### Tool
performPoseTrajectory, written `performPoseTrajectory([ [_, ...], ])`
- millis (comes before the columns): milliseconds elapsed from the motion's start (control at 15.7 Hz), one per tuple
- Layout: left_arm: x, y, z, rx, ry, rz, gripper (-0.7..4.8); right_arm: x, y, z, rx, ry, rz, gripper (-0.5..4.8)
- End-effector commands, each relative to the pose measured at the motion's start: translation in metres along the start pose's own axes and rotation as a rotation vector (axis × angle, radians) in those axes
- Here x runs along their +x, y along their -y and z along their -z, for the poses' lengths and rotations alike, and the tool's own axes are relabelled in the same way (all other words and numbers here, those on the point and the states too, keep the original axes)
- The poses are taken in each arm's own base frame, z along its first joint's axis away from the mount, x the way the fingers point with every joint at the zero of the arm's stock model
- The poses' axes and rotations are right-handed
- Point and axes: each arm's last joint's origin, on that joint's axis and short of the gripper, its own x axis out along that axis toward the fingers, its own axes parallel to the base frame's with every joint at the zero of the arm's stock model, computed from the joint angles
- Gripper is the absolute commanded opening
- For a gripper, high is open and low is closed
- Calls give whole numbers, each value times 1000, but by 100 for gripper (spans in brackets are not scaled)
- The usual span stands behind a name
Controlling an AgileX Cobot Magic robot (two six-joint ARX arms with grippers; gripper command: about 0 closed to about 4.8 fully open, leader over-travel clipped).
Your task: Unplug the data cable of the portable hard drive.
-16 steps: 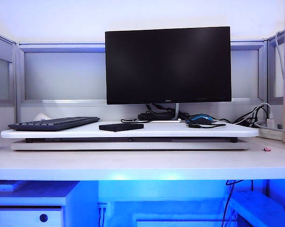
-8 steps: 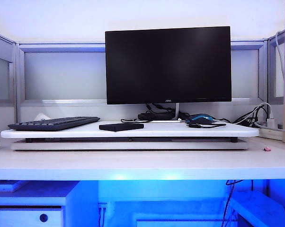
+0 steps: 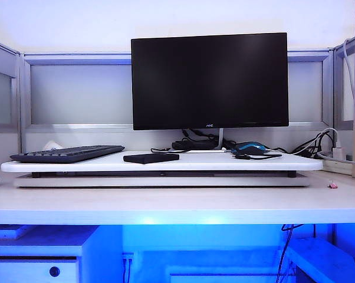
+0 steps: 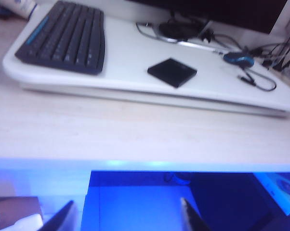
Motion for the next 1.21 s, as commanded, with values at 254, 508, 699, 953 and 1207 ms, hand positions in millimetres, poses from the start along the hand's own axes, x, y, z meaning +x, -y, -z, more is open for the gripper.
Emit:
performPoseTrajectory([
  [254, 3, -3, 5, 69, 7, -51, 255, 0, 3, 0, -21, 31, 89, 354],
  [508, 11, -9, 23, 63, -28, -59, 204, 1, 6, 3, -51, 38, 189, 145],
  [699, 13, -10, 28, 68, -31, -60, 165, 2, 8, 6, -71, 43, 246, 100],
  [953, 14, -11, 29, 113, -8, -80, 110, 2, 10, 7, -108, 43, 292, 71],
  [1207, 15, -12, 30, 144, -4, -94, 24, 1, 13, 7, -109, 59, 394, 38],
])
